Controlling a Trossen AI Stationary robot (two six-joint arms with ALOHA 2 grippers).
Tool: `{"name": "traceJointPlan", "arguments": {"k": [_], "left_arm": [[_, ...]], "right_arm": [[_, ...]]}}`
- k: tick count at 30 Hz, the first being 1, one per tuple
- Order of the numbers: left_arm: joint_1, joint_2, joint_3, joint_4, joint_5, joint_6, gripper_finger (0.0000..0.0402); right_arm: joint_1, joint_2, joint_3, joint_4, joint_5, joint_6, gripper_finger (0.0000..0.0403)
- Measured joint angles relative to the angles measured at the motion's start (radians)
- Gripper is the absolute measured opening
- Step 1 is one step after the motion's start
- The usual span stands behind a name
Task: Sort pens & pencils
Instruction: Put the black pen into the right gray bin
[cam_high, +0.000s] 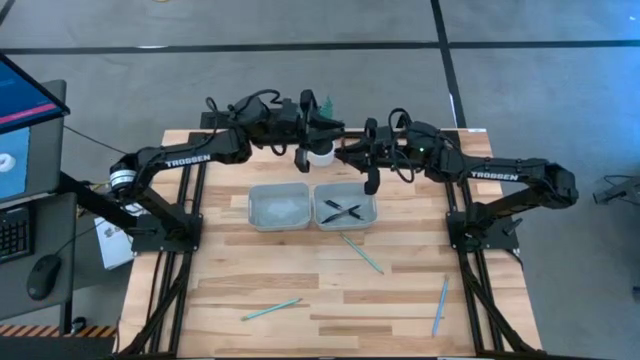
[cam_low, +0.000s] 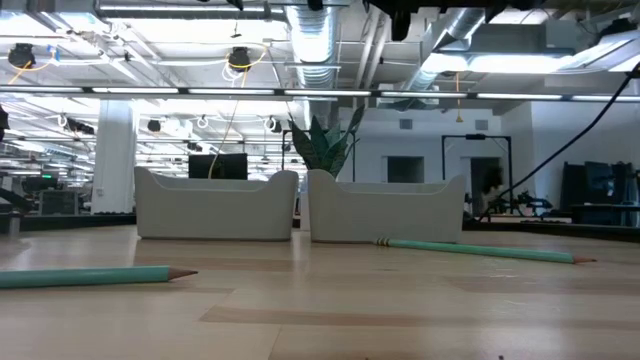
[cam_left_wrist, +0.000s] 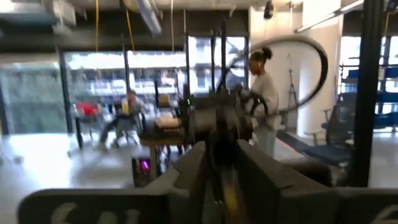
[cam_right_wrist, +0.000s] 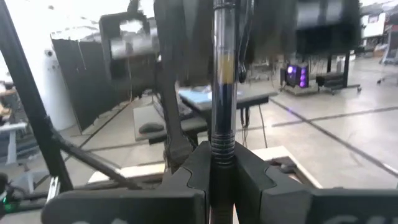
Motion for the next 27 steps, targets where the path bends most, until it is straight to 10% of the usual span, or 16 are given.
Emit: {"name": "traceJointPlan", "arguments": {"k": [10,27], "left_arm": [[0.007,-0.072,0.003,-0.123,-0.021,0.077,0.0166],[0.036,-0.371,0.003,-0.768,-0.257,0.218,0.0169]], "right_arm": [[0.0,0.002,-0.003,-0.052,0.003,-0.009,0.006],[0.002,0.074,-0.003,-0.495,0.003,0.051,0.0064]]}}
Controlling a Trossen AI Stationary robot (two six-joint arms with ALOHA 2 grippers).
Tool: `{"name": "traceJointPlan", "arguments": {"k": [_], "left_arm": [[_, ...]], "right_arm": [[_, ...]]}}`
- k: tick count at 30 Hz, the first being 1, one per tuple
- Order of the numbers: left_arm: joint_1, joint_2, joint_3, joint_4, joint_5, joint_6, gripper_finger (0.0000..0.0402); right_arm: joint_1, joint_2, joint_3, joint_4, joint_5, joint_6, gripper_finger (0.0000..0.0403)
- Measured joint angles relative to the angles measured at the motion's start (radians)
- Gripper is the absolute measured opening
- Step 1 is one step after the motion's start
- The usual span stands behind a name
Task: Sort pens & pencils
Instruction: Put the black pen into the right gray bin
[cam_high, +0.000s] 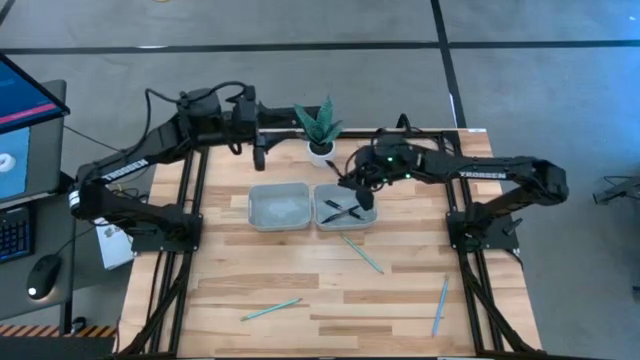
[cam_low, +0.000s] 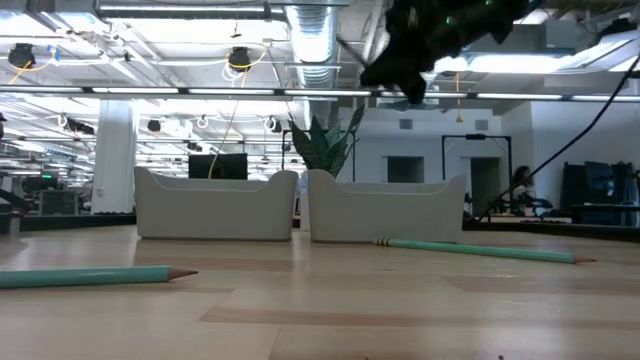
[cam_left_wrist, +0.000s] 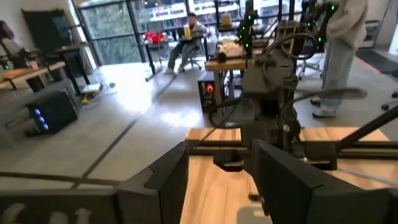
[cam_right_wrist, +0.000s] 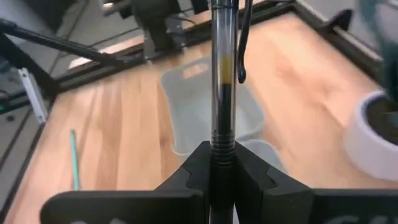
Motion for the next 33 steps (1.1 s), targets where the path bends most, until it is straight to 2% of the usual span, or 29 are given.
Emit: {"name": "traceJointPlan", "arguments": {"k": [7,13,19,27,33], "left_arm": [[0.0,0.005,-0.011,-0.045,-0.012,0.0,0.0169],[0.001,0.005,-0.011,-0.099,-0.038,0.0,0.0169],[0.001,0.005,-0.011,-0.135,-0.052,-0.006,0.0169],[0.0,0.005,-0.011,-0.142,-0.052,-0.023,0.0169],[0.0,0.005,-0.011,-0.141,-0.052,-0.025,0.0169]], "right_arm": [[-0.012,0.147,0.002,0.02,-0.09,0.034,0.006],[-0.019,0.245,0.002,-0.073,-0.097,0.025,0.0061],[0.01,0.331,0.001,-0.168,-0.099,-0.05,0.0061],[0.017,0.411,0.003,-0.214,-0.089,-0.047,0.0063],[0.018,0.418,0.002,-0.205,-0.093,-0.051,0.0081]]}}
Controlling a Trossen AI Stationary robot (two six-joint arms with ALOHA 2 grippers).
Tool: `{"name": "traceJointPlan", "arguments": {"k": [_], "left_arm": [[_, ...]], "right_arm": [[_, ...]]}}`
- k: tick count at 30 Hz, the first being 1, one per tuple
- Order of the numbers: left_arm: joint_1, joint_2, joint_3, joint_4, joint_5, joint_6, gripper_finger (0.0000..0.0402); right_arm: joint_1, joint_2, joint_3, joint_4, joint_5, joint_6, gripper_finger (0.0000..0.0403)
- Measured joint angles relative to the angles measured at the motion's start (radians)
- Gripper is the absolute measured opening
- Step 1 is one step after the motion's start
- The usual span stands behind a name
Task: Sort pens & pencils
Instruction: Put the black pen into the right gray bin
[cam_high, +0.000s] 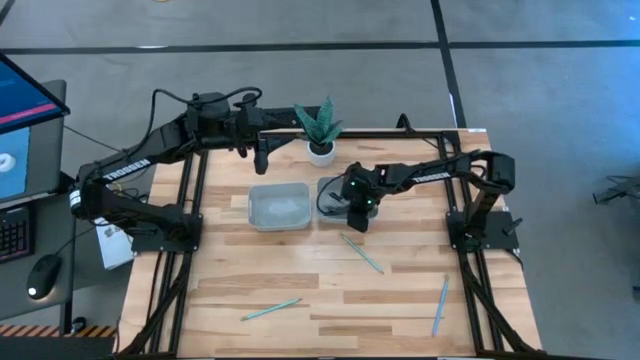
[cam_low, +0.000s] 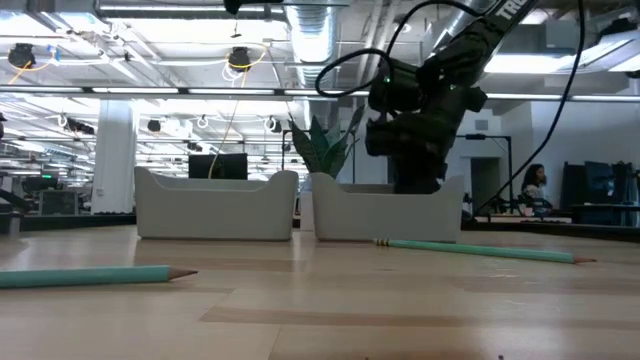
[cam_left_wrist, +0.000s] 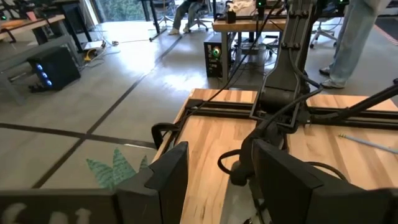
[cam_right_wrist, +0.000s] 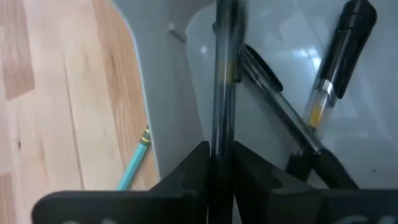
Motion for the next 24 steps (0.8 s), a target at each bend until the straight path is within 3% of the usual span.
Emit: {"name": "traceJointPlan", "arguments": {"k": [14,24], "left_arm": [[0.0,0.0,0.0,-0.004,0.0,0.006,0.0169],[0.0,0.0,0.0,-0.039,0.0,-0.009,0.0169]], "right_arm": [[-0.008,-0.008,0.004,0.001,-0.001,0.003,0.0086],[-0.02,-0.059,0.167,-0.078,0.033,-0.012,0.0087]]}}
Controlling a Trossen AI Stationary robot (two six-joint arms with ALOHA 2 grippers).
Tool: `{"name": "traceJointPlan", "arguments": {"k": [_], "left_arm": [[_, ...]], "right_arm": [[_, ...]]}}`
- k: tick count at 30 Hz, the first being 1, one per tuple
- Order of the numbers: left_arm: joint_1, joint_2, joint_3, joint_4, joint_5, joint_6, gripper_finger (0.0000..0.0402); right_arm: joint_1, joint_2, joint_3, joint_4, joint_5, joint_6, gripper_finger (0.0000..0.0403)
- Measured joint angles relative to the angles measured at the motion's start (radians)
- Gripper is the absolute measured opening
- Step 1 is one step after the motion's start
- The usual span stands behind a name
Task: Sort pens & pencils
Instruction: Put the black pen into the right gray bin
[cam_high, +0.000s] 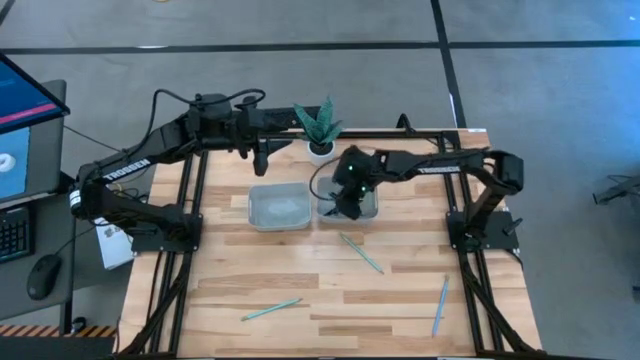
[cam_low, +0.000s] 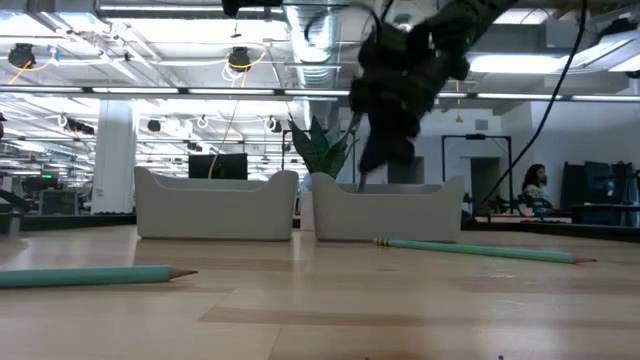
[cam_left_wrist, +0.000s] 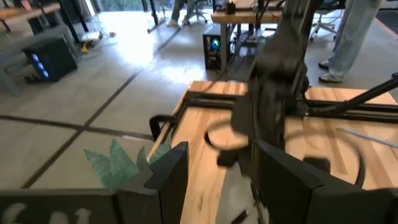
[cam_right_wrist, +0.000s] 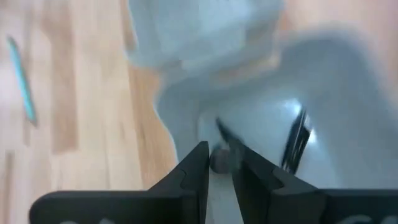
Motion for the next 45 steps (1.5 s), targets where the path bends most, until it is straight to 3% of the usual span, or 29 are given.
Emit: {"name": "traceJointPlan", "arguments": {"k": [7,14,18,38,45], "left_arm": [[0.0,0.0,0.0,-0.055,0.001,-0.038,0.0169],[0.0,0.0,0.0,-0.074,0.002,-0.04,0.0169],[0.0,0.0,0.0,-0.079,0.002,-0.04,0.0169],[0.0,0.0,0.0,-0.148,-0.018,-0.04,0.0169],[0.0,0.0,0.0,-0.15,-0.026,-0.04,0.0169]], "right_arm": [[-0.007,-0.13,0.109,-0.005,0.013,0.0,0.0087],[-0.007,-0.246,0.13,-0.039,0.15,-0.024,0.0087],[-0.007,-0.252,0.13,-0.062,0.17,-0.017,0.0087],[0.021,0.024,0.128,-0.052,0.16,-0.009,0.0087],[0.031,0.06,0.104,-0.065,0.149,-0.013,0.0087]]}}
